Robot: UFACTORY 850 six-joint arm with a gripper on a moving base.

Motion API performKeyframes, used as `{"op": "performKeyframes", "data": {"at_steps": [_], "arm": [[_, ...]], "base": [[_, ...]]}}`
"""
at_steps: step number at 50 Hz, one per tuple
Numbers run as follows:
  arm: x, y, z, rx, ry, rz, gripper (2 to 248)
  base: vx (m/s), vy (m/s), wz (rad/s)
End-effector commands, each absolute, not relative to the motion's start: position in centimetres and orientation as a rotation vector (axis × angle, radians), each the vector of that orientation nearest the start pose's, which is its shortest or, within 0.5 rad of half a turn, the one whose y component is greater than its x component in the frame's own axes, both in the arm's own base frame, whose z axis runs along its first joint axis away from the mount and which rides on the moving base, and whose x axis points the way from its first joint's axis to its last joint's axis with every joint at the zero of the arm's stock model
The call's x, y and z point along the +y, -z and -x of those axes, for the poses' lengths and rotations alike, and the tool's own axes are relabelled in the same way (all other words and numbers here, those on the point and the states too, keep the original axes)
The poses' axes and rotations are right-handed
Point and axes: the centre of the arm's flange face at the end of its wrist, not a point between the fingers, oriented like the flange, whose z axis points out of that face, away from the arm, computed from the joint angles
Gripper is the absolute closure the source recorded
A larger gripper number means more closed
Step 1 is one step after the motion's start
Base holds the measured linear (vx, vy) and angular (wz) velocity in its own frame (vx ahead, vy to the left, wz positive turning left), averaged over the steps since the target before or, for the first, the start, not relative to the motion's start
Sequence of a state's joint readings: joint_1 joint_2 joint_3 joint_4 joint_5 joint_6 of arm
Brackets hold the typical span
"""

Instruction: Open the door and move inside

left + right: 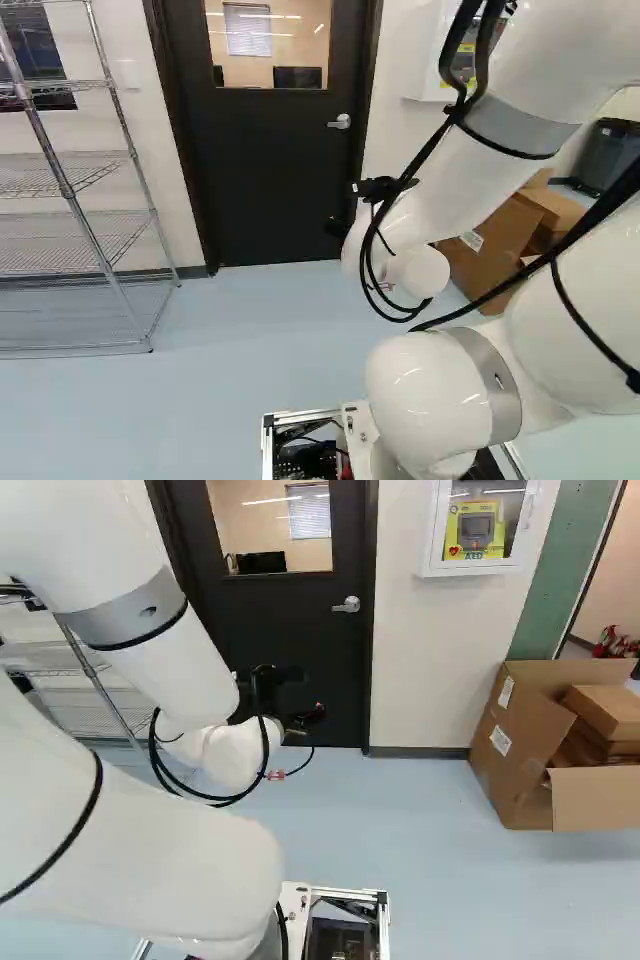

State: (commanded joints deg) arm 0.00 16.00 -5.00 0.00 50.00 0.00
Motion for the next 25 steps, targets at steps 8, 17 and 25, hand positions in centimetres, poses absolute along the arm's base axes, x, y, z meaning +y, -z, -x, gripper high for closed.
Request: {"op": "performKeyframes", "data": {"at_steps": [8, 17, 25], "arm": [[0.00, -36.56, -27.03, 0.000, 1.824, 2.558, 3], [0.00, -36.56, -27.03, 0.000, 1.824, 2.558, 3], [0.00, -36.56, -27.03, 0.000, 1.824, 2.558, 3]], "base": [[0.159, 0.002, -0.011], [0.164, 0.001, -0.008], [0.173, 0.003, -0.003]]}}
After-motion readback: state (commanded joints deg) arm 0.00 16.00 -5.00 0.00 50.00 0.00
